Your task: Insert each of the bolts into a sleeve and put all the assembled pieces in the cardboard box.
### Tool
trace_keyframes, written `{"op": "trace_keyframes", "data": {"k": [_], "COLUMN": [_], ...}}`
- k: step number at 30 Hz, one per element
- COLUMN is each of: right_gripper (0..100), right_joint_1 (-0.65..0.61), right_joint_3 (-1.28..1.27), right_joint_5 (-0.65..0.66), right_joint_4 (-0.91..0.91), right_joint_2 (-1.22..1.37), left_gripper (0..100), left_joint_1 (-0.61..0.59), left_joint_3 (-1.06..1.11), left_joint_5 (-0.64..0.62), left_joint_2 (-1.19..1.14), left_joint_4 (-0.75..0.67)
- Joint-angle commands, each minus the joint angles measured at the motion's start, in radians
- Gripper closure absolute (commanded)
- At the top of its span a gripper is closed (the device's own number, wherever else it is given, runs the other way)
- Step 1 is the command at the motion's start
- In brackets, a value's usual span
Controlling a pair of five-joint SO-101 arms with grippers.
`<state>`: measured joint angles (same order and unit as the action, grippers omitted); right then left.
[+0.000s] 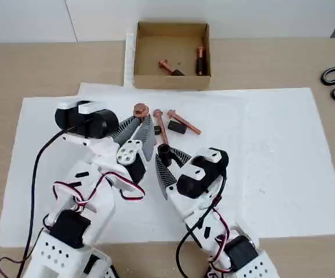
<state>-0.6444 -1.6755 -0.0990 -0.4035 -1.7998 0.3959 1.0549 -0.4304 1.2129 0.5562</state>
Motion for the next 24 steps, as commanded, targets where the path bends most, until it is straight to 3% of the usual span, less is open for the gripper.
{"op": "trace_keyframes", "data": {"k": [1,24], "right_gripper": [99.4,99.4], "right_joint_1": [-0.005,-0.005], "right_joint_3": [-0.008,-0.008], "right_joint_5": [-0.008,-0.008], "right_joint_4": [0.019,0.019], "right_joint_2": [-0.013,-0.013], "left_gripper": [99,99], "left_joint_1": [-0.003,0.064], "left_joint_3": [-0.094,-0.09], "left_joint_5": [-0.003,0.046], "left_joint_2": [0.02,-0.051], "left_joint_4": [-0.028,-0.023]}}
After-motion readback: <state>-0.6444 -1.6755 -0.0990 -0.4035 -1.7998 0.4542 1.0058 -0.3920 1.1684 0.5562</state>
